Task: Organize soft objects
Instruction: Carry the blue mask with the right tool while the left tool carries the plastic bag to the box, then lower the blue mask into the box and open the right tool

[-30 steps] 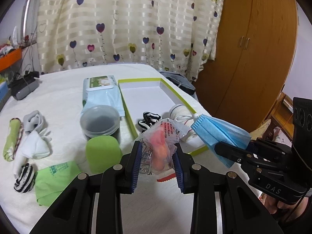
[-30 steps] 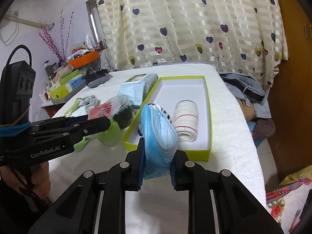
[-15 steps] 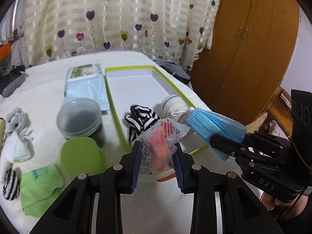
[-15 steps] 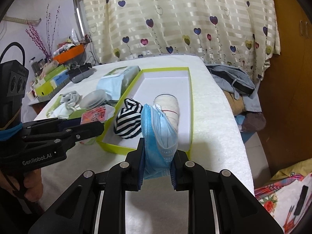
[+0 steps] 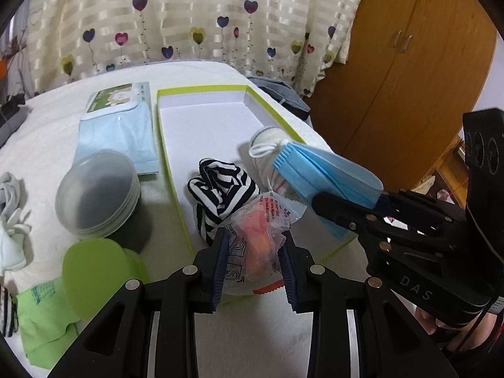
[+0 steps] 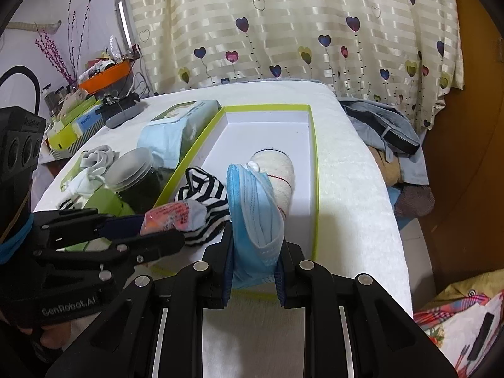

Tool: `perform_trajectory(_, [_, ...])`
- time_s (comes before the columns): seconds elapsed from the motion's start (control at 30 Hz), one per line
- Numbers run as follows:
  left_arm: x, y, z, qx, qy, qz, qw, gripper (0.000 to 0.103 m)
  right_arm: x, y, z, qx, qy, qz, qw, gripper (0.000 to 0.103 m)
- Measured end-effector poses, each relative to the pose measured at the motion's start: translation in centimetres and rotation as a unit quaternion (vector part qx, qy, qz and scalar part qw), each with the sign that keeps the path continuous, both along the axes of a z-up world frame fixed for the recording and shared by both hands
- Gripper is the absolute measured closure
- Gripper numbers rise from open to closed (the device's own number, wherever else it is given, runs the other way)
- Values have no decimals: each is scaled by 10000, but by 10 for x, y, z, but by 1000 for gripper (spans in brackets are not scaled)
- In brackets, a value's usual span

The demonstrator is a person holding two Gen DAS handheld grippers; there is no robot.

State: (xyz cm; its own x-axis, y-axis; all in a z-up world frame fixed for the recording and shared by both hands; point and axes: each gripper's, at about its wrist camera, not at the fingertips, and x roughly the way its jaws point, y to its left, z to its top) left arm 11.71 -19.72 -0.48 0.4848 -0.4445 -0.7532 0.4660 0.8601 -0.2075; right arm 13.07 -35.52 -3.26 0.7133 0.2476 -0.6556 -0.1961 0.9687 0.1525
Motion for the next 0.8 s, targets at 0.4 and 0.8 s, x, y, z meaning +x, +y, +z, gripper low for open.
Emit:
perform_trajectory(0.4, [27,-21,-9,211,60,194,9996,73,20,-13,7,225,-234,10,9995,81])
perform_trajectory(0.8, [29,-18,-5,116,-71,316,9994,72,-4,-12,1,155,-83,55,9998,81])
